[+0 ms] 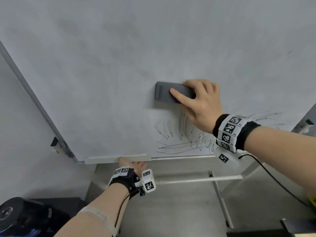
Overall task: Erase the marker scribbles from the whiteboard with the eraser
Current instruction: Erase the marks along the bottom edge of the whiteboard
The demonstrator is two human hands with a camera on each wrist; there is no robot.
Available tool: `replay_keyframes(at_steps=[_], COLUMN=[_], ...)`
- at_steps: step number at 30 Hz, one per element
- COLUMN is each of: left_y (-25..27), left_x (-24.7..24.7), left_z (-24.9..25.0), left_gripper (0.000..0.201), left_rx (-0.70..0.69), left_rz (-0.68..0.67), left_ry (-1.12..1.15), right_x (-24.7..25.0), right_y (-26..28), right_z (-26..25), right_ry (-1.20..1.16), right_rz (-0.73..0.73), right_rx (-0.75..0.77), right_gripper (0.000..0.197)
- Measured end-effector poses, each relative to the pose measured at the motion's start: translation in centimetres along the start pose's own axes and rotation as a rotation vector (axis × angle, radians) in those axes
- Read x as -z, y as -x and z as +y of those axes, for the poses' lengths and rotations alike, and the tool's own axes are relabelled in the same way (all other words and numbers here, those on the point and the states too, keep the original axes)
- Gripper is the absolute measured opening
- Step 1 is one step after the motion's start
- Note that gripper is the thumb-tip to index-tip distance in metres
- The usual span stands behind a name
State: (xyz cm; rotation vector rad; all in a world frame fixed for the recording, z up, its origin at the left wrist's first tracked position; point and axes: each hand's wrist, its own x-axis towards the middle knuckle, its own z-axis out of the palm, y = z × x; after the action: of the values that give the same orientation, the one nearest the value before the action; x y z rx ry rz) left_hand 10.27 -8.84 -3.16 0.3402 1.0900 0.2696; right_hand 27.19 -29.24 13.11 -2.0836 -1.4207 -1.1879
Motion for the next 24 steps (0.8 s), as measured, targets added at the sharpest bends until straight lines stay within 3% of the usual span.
replay_keyframes(at_steps=[4, 7, 11, 14, 16, 19, 24], left_y=[-0.3, -0.3, -0.6, -1.3, -1.8, -2.3, -2.2], left_x=[0.0, -0.2, -0.5, -0.4, -0.2, -0.2, -0.4], left_z=[-0.6, -1.1, -1.1, -0.9, -0.9, -1.1, -1.0], left_gripper=[0.075, 0.075, 0.073, 0.074, 0.069, 0.066, 0.066], left_rx=[-0.006, -0.010, 0.014, 0.051, 0.057, 0.016, 0.032], left_rz=[-0.039, -0.017, -0.010, -0.002, -0.020, -0.025, -0.014], left_ry=[0.118, 0.173, 0.183, 0.191, 0.207, 0.198, 0.233], right_x=[-0.7, -1.9, -5.0, -7.5, -8.7, -9.1, -6.7], right_y=[-0.9, 0.4, 5.5, 10.8, 14.3, 16.4, 9.4], right_z=[-0.4, -1.0, -2.8, -4.6, -5.8, -6.6, -4.8], right_ry=[0.015, 0.016, 0.005, -0.025, 0.001, 0.021, -0.037], right_rz=[0.033, 0.021, -0.155, -0.327, -0.422, -0.519, -0.287], right_rx=[0.007, 0.109, 0.252, 0.321, 0.350, 0.326, 0.175], right_gripper=[0.053, 0.057, 0.062, 0.055, 0.051, 0.061, 0.070])
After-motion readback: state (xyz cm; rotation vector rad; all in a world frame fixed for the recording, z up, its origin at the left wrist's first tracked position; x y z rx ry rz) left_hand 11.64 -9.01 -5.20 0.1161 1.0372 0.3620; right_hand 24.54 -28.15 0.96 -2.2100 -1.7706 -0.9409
